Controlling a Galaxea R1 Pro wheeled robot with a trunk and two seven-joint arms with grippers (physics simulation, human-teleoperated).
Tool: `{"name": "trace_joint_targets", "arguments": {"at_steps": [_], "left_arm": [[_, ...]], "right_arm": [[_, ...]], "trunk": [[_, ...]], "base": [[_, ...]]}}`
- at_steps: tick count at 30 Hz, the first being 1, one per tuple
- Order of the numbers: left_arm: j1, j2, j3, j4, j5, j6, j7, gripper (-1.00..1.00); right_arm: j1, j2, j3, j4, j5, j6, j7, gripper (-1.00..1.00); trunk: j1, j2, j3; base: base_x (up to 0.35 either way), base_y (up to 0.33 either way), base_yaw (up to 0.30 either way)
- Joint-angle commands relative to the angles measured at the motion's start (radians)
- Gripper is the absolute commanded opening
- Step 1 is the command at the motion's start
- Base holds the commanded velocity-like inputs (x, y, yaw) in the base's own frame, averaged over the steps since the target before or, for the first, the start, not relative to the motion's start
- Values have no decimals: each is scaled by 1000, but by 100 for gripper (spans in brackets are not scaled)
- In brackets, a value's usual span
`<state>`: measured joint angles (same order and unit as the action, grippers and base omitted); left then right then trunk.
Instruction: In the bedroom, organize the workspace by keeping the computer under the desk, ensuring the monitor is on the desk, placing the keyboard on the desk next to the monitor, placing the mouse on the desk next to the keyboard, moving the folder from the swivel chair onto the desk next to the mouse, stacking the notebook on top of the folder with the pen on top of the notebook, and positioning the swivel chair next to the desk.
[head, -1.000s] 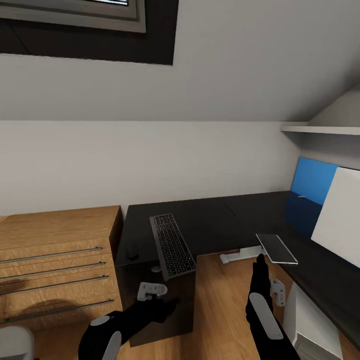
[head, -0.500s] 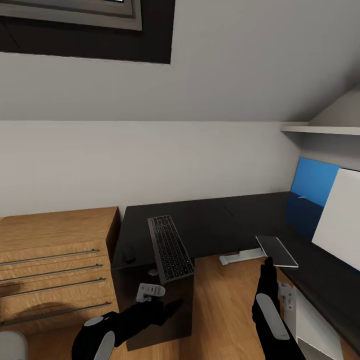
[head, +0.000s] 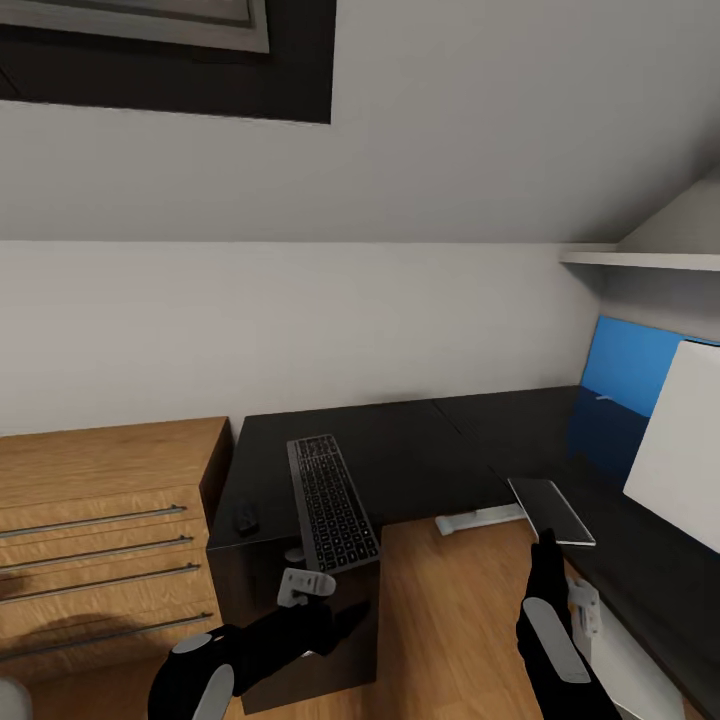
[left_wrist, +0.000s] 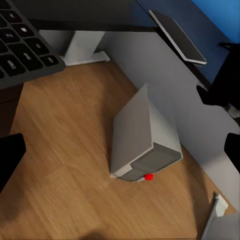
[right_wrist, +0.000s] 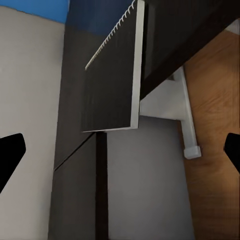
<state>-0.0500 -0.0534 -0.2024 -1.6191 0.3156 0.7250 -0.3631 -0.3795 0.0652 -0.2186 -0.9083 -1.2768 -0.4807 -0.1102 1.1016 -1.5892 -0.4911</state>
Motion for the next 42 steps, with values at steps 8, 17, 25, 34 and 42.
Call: {"name": "trace_joint_targets", "arguments": {"at_steps": [8, 17, 25, 34, 42], "left_arm": [[-1, 0, -7, -1, 4, 7, -1, 100], [-1, -7, -11, -1, 6, 7, -2, 100], [-1, -8, -11, -1, 6, 7, -1, 100], [-1, -7, -11, -1, 5, 7, -1, 100], [-1, -3, -9, -1, 6, 6, -2, 100]], "right_arm": [[-36, -20, -1, 70, -4, 3, -3, 100], [-47, -32, -1, 82, -4, 4, -2, 100], [-47, -32, 0, 80, -4, 4, -1, 100], [-47, -31, 0, 79, -4, 4, 46, 100], [-47, -30, -1, 80, -4, 4, 132, 100]], "trunk": [[0, -1, -1], [27, -50, -23], [57, -106, -48], [92, -169, -76], [115, -211, -95]], "base": [[0, 0, 0], [0, 0, 0], [0, 0, 0], [0, 0, 0], [0, 0, 0]]}}
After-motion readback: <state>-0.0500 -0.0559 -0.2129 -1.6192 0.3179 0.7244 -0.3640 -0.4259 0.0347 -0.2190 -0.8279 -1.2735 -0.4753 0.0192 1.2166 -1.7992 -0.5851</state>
